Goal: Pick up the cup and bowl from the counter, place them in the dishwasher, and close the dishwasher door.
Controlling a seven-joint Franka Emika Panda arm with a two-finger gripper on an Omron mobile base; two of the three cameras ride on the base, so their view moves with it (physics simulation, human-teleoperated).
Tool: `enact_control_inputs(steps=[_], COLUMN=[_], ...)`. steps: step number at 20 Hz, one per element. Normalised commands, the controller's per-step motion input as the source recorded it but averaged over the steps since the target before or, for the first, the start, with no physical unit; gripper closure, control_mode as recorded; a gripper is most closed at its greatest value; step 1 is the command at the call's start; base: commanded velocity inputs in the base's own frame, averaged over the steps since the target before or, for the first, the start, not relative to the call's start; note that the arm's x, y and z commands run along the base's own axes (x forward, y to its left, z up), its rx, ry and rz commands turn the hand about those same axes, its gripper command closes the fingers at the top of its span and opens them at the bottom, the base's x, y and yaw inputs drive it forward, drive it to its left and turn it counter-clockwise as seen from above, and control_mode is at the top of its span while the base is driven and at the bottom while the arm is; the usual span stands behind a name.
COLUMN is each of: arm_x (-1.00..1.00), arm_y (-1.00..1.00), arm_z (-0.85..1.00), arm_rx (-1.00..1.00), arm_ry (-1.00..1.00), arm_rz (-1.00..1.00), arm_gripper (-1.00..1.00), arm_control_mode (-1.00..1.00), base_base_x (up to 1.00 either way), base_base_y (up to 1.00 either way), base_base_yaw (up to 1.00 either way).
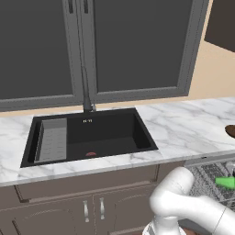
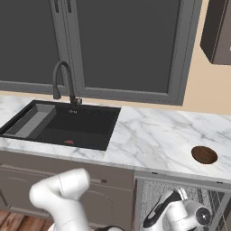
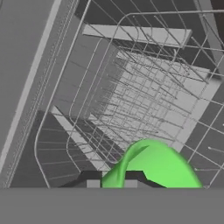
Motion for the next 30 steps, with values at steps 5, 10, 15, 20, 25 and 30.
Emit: enact_control_inputs(steps=[5, 10, 15, 20, 25, 30], arm_x=[0.16, 0.0, 0.0, -0.02, -0.06, -0.12], arm_y=[-0.07, -0.12, -0.19, -0.4, -0.49, -0.51], arm_z=[-0.58, -0.58, -0.47, 0.0, 0.19, 0.21], arm_rx=[-0.04, -0.05, -0.04, 0.0, 0.0, 0.0], arm_ry=[0.03, 0.0, 0.0, -0.02, -0.05, -0.05], arm_rz=[0.0, 0.0, 0.0, 0.0, 0.0, 0.0], arm_gripper=[1.0, 1.0, -1.0, -1.0, -1.0, -1.0], arm_control_mode=[-1.0, -1.0, -1.0, -1.0, -1.0, -1.0], base_base_x=[0.0, 0.0, 0.0, 0.0, 0.0, 0.0], base_base_y=[0.0, 0.0, 0.0, 0.0, 0.0, 0.0], base_base_yaw=[0.0, 0.0, 0.0, 0.0, 0.0, 0.0])
